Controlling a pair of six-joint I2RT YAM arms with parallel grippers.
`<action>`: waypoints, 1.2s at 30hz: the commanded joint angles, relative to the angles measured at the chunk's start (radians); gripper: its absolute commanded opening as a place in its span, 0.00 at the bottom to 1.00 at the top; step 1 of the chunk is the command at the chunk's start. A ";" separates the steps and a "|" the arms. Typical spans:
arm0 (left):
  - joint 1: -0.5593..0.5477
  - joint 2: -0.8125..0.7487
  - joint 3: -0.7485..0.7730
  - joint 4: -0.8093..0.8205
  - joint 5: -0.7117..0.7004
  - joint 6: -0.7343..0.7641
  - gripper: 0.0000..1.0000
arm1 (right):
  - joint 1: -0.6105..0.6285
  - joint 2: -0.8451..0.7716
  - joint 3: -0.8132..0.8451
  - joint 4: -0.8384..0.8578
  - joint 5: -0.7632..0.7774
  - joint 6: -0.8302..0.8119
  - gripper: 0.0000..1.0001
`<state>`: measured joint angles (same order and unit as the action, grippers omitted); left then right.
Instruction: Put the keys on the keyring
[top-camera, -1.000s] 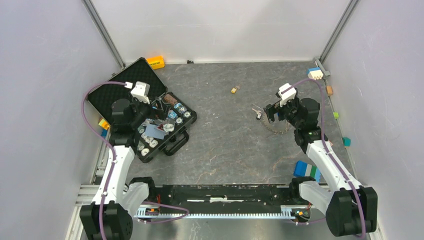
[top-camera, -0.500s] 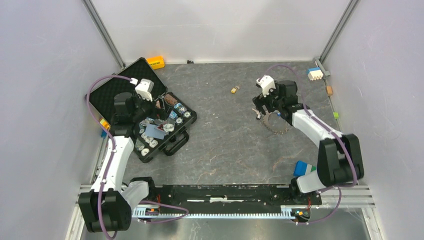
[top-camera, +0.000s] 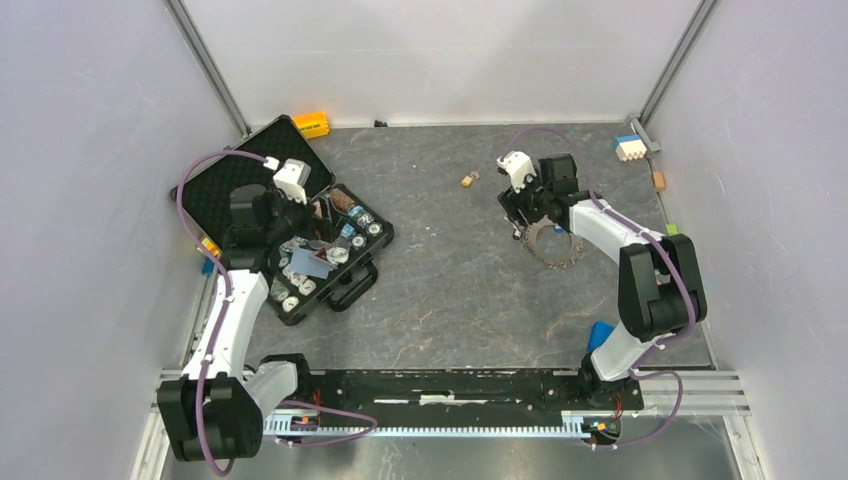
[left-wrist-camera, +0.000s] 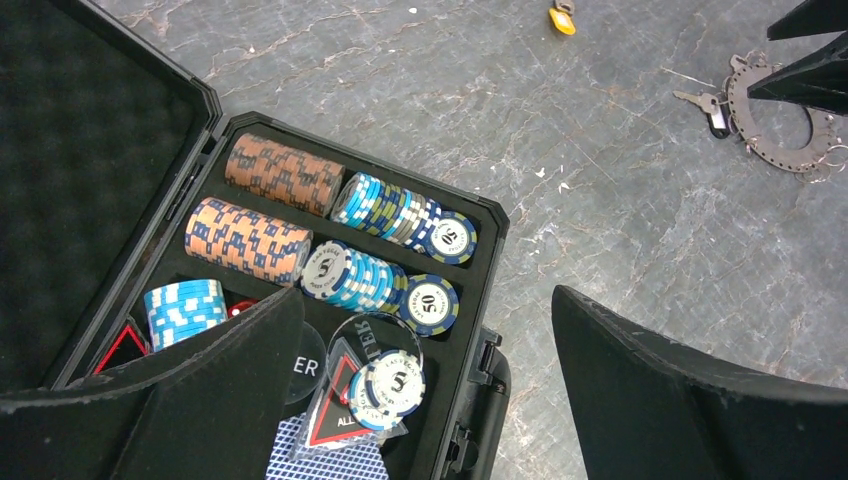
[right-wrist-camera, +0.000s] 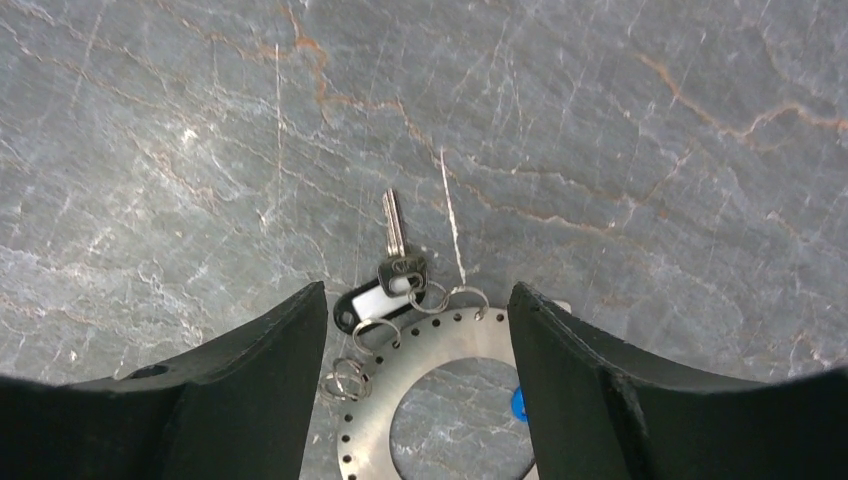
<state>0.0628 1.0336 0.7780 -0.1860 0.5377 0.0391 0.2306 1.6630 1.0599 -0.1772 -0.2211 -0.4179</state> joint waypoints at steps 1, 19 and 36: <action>-0.008 -0.004 0.014 0.021 0.049 0.044 1.00 | -0.028 -0.015 0.010 -0.051 0.005 -0.019 0.71; -0.013 0.001 0.001 0.037 0.080 0.045 1.00 | -0.110 -0.150 -0.124 -0.306 -0.143 -0.240 0.61; -0.017 -0.030 -0.012 0.043 0.074 0.055 1.00 | -0.052 0.021 0.008 -0.326 -0.088 -0.338 0.54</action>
<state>0.0483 1.0275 0.7662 -0.1772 0.5865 0.0502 0.1814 1.6741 1.0004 -0.4835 -0.3317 -0.6857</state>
